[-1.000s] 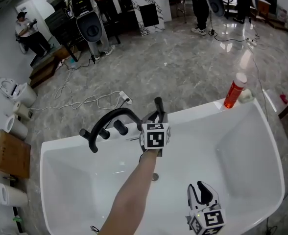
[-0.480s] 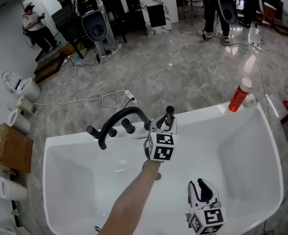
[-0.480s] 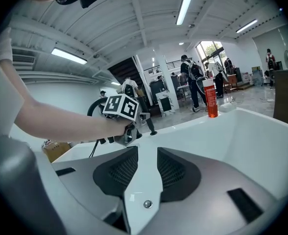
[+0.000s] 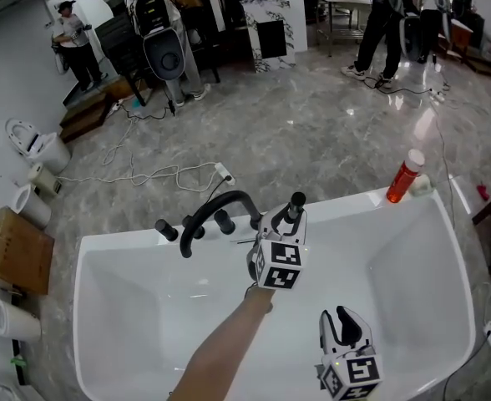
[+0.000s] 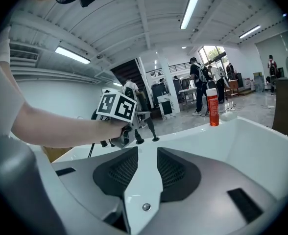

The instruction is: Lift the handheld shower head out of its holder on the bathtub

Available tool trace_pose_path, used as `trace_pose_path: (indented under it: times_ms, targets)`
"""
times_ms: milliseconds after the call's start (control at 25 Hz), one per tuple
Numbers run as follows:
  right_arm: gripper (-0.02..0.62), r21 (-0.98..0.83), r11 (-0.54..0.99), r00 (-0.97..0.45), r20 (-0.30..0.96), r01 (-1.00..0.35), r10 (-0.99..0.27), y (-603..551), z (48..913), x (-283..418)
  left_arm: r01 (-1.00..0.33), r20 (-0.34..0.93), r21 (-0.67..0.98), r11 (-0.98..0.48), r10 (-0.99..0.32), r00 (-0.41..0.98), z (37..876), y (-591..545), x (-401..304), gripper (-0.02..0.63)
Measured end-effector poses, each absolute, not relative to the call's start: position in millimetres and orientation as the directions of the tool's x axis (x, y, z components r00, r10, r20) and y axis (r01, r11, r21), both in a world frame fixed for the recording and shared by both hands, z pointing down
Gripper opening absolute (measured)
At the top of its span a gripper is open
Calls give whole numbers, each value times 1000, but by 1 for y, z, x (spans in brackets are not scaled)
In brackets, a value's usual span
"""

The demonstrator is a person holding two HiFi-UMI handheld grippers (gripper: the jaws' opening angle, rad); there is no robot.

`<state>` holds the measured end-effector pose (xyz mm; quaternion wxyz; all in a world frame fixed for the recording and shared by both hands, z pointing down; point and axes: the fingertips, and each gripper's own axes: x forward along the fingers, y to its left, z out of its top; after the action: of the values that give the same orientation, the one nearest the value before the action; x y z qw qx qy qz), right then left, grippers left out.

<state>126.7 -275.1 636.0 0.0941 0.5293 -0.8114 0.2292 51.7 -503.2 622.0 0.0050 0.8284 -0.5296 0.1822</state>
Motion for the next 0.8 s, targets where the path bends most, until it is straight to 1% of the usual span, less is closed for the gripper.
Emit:
trace_pose_path:
  times_ms: [280, 800]
  targets:
    - [109, -267, 321, -404, 372, -909, -836, -271, 595, 122, -872, 284, -186, -454, -874, 394, 567, -480, 53, 130]
    - [109, -221, 354, -409, 304, -909, -860, -257, 510, 108, -842, 217, -226, -490, -868, 447, 450, -444, 55, 130]
